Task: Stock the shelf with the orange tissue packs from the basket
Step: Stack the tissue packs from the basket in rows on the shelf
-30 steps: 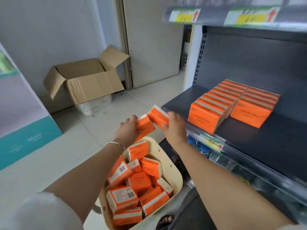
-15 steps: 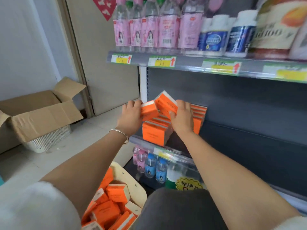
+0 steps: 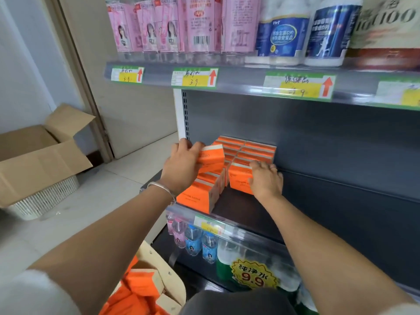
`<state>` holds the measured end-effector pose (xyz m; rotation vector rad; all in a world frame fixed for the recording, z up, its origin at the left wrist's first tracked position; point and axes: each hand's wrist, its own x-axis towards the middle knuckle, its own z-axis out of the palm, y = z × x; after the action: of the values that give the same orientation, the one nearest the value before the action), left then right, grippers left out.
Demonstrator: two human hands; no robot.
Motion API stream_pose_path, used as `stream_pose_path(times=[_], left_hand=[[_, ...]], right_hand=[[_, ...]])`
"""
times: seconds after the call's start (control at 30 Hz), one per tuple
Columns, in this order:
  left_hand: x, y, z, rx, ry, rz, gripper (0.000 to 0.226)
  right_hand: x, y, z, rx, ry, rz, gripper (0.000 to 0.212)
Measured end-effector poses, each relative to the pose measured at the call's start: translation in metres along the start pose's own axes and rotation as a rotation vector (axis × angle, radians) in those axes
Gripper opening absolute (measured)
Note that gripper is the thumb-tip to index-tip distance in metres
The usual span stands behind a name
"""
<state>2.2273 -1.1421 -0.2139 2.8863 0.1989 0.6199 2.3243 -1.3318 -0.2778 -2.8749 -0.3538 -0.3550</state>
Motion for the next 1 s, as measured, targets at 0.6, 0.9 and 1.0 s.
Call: stream_pose_path(times=[0.6, 0.9, 1.0], left_hand=[[0.007, 0.007, 0.012, 0.001, 0.001, 0.066, 0.046], [-0.010, 0.032, -0.002, -0.071, 0.009, 0.096, 0.051], [-0.015, 0.028, -0.003, 0.019, -0.026, 0.088, 0.048]], right_hand=[[-0.008, -0.019, -0.018, 0.282, 0.336, -0.271, 0.055], [-0.033, -0.033, -0.053, 0.019, 0.255, -0.364, 0.047], [-0.042, -0.017, -0.053, 0.024, 0.225, -0.252, 0.047]])
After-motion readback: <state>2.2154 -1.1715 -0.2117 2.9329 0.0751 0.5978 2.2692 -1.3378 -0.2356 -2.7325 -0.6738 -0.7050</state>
